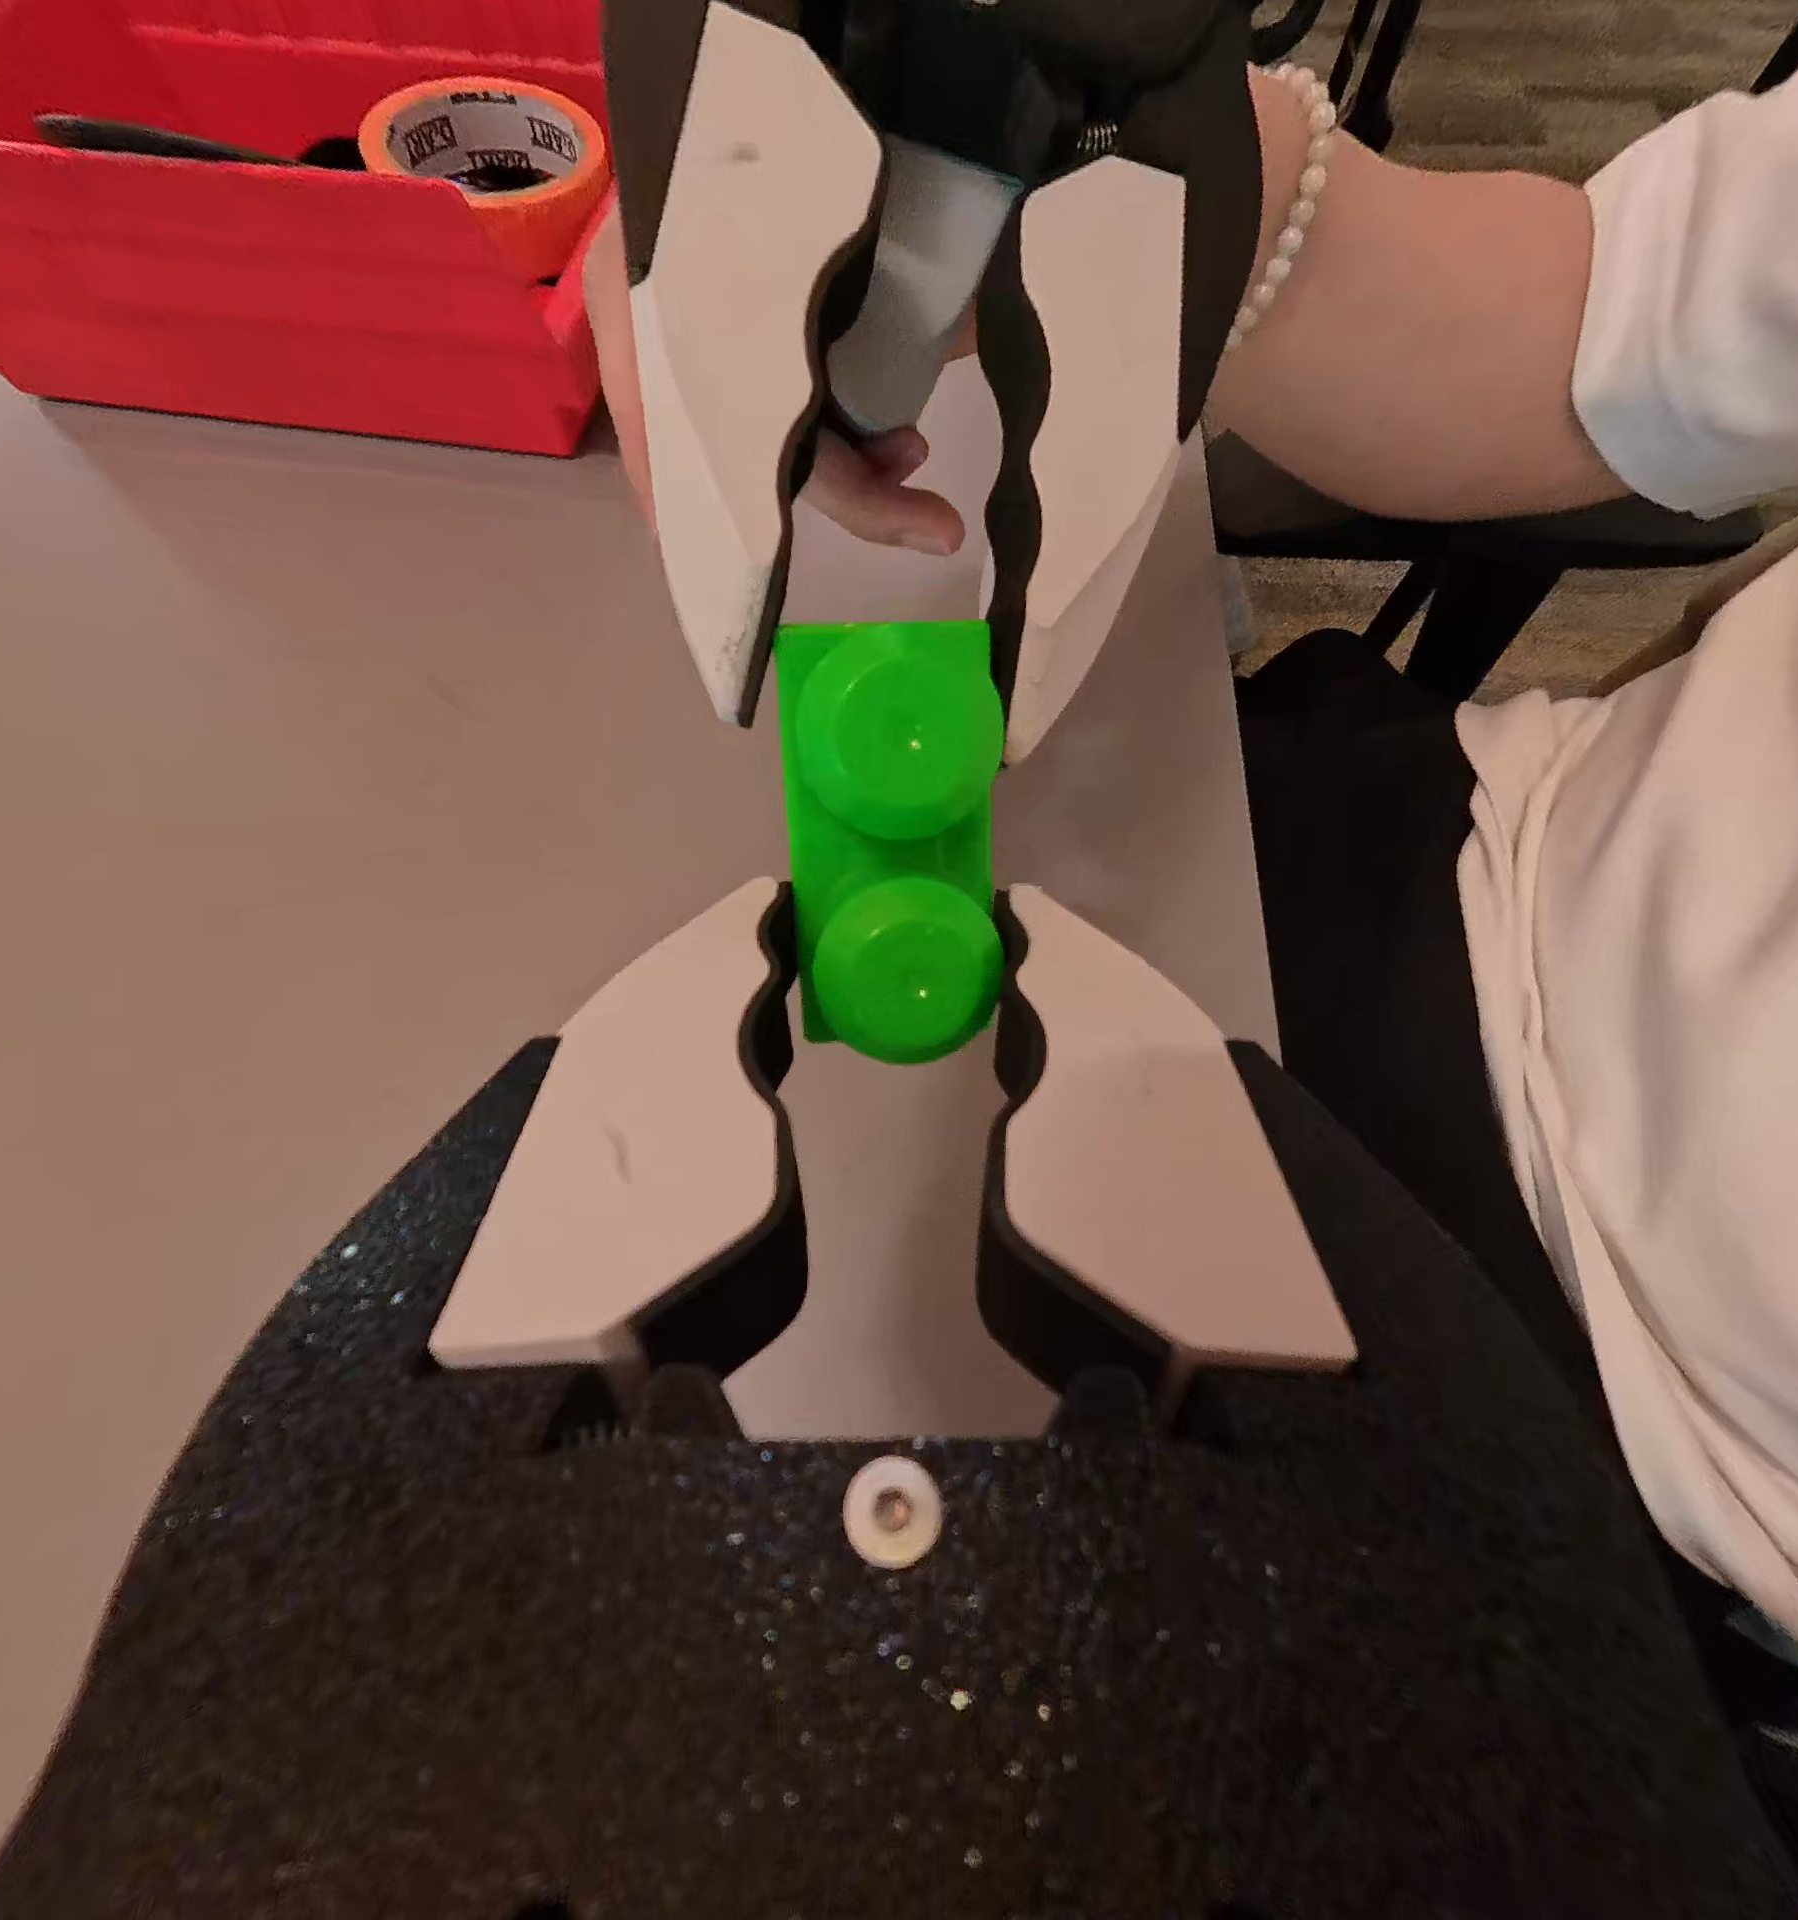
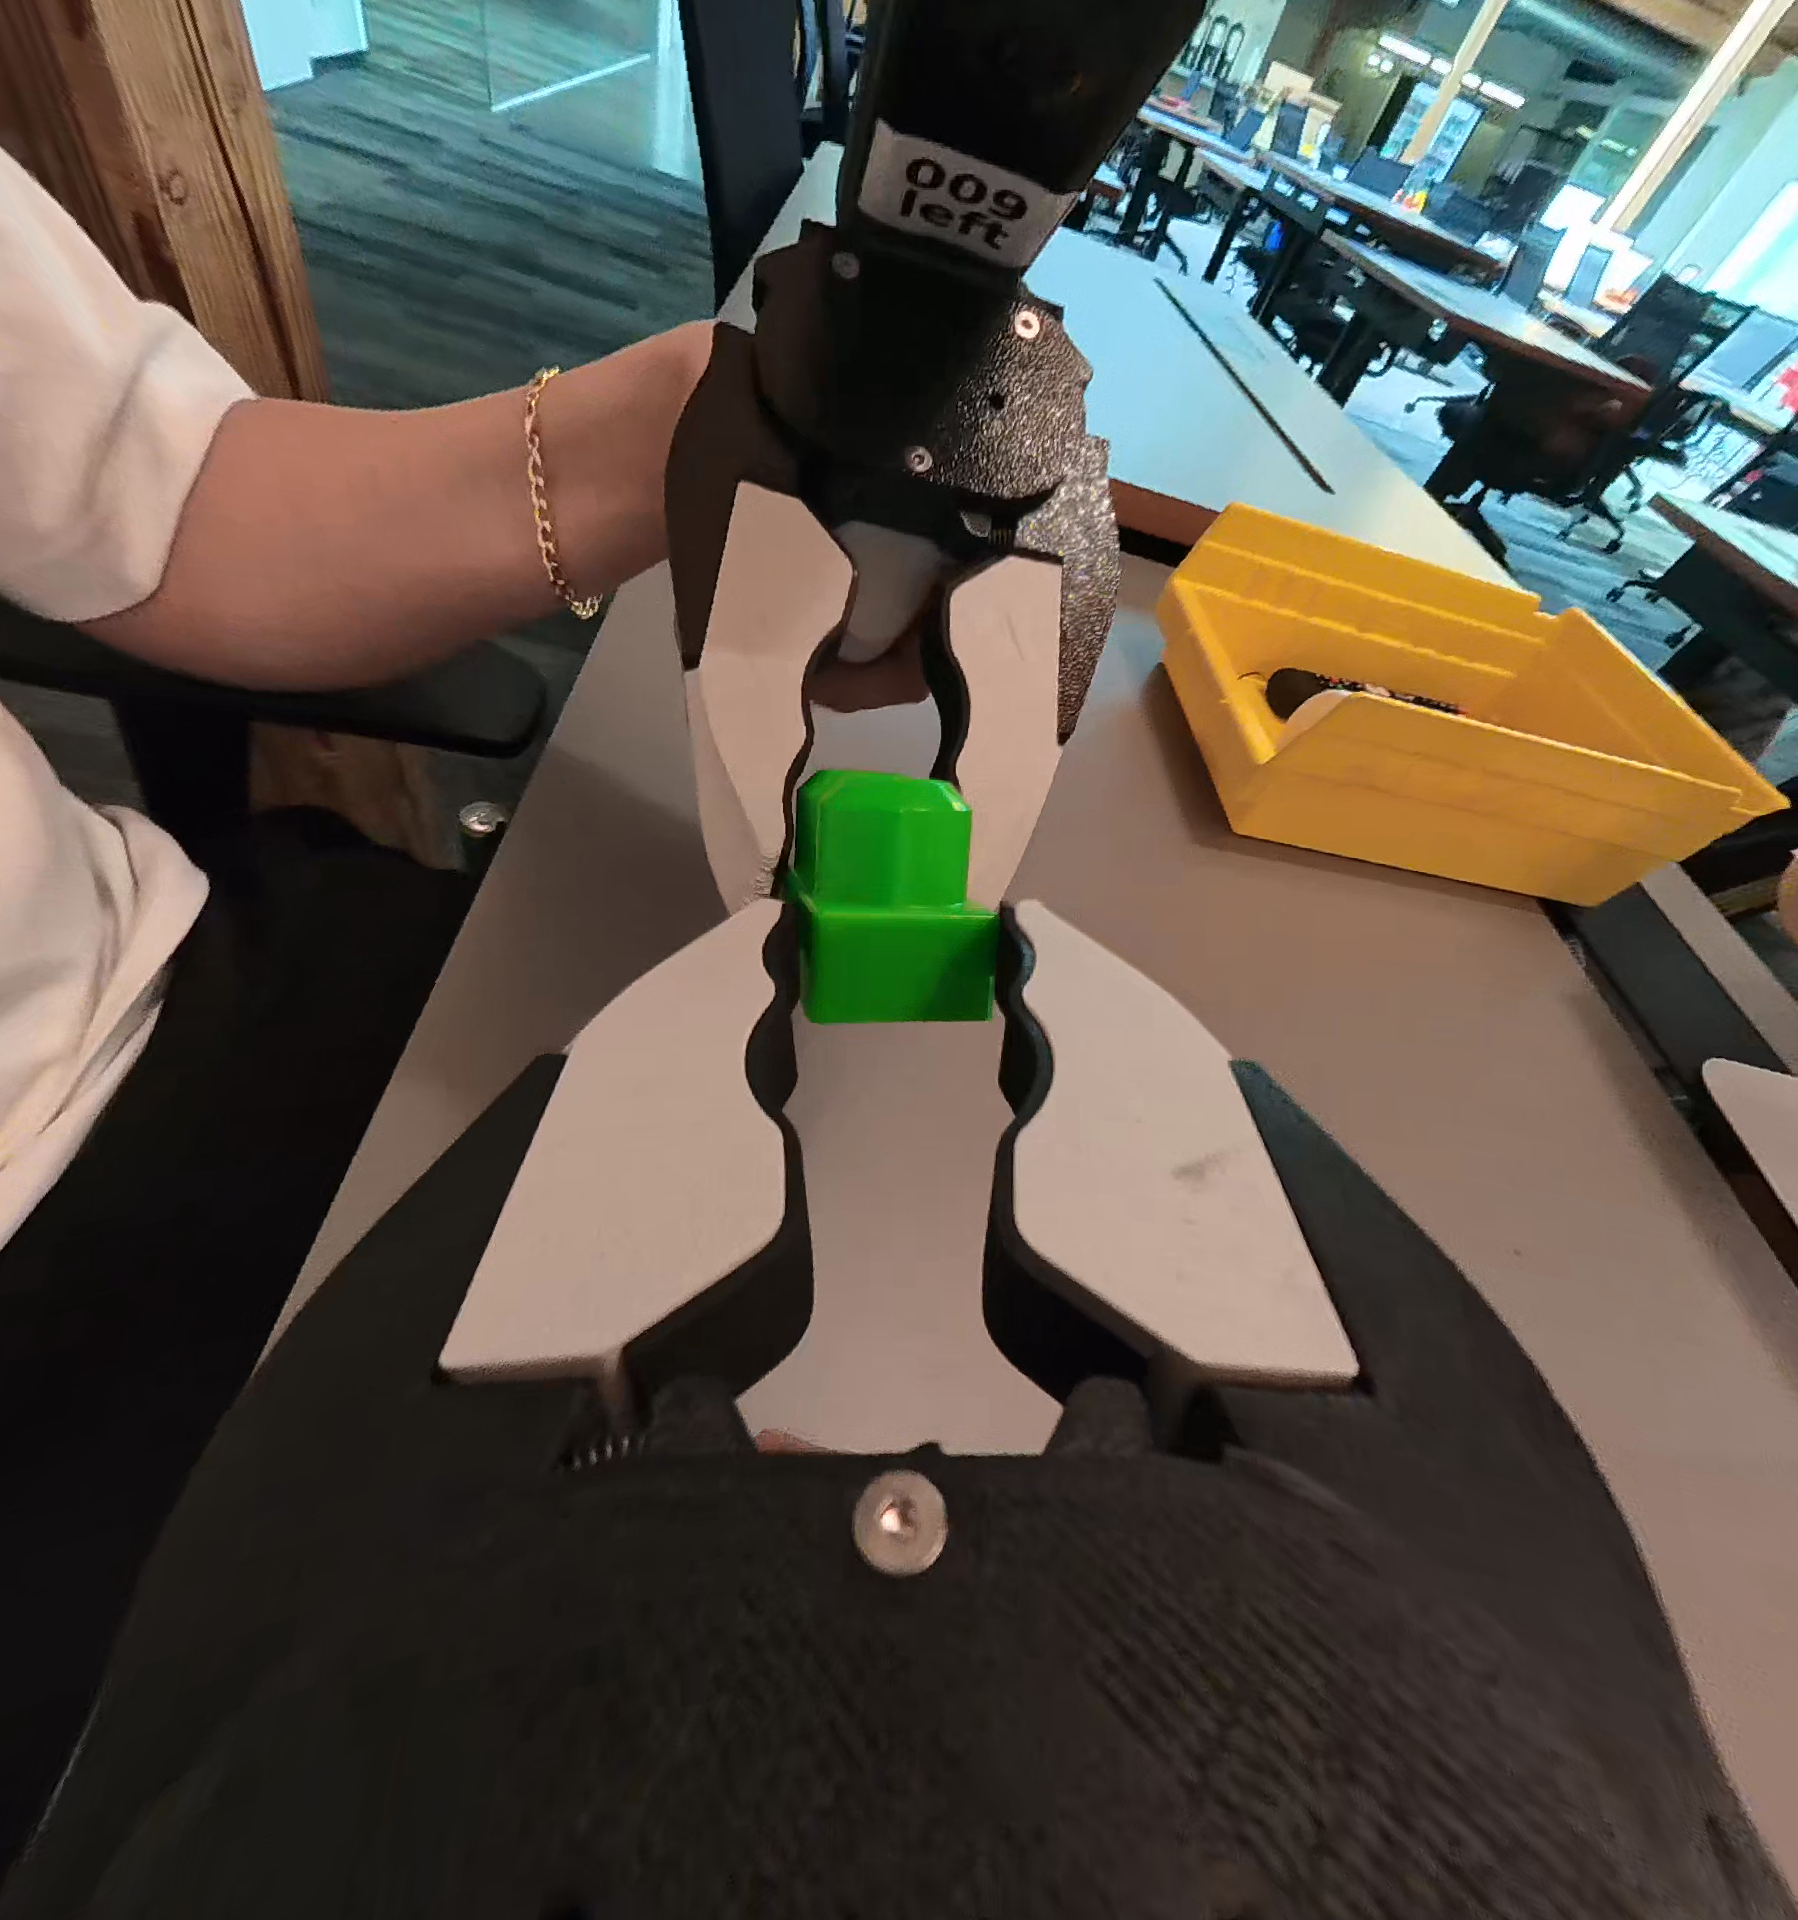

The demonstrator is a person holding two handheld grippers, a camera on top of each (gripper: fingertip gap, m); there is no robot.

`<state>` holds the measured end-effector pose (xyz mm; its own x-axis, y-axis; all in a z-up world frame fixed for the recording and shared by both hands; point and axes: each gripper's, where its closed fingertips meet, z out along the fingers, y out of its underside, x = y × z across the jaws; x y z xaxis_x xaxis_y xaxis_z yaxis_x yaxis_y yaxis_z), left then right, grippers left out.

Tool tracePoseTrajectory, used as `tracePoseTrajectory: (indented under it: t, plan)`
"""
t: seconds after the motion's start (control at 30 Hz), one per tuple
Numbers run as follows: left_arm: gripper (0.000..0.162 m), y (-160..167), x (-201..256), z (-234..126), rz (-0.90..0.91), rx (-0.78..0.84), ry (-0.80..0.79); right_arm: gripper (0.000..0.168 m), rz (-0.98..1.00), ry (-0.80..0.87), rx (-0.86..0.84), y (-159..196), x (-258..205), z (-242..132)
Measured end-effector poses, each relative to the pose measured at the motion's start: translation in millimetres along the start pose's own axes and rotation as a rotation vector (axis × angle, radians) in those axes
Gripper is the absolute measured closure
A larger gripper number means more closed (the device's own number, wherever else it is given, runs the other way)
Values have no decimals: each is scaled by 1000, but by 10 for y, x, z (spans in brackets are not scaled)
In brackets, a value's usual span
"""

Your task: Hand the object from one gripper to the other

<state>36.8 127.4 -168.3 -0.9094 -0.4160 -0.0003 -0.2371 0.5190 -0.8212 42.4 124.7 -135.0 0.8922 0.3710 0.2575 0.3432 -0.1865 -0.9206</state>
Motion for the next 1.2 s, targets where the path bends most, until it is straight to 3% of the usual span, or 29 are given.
tracePoseTrajectory:
  t: [0.1,0.17,0.27,0.3,0.47,0.57,0.8,0.97,1.03,1.2]
  plan:
    - [127,-24,-34,-10,35,10,-35,133,22,-1,-8,-11,21,-4]
    - [125,-144,-191,-73,100,84,-166,133,71,68,34,-59,164,-54]
    - [102,-330,-387,-225,228,168,-392,133,277,167,178,-170,449,-199]
    - [101,-381,-418,-269,262,186,-444,133,360,185,232,-206,529,-255]
    - [104,-648,-420,-464,529,352,-639,133,658,42,359,-295,527,-352]
    - [110,-719,-353,-493,631,412,-679,133,744,-40,396,-327,480,-355]
    - [119,-673,-360,-419,662,386,-662,133,796,-88,389,-306,431,-287]
    - [120,-633,-399,-412,555,393,-610,128,694,-35,367,-266,457,-293]
    - [120,-658,-407,-458,436,449,-559,100,529,65,352,-270,506,-338]
    - [120,-640,-298,-465,93,546,-241,87,-25,217,281,-356,387,-425]
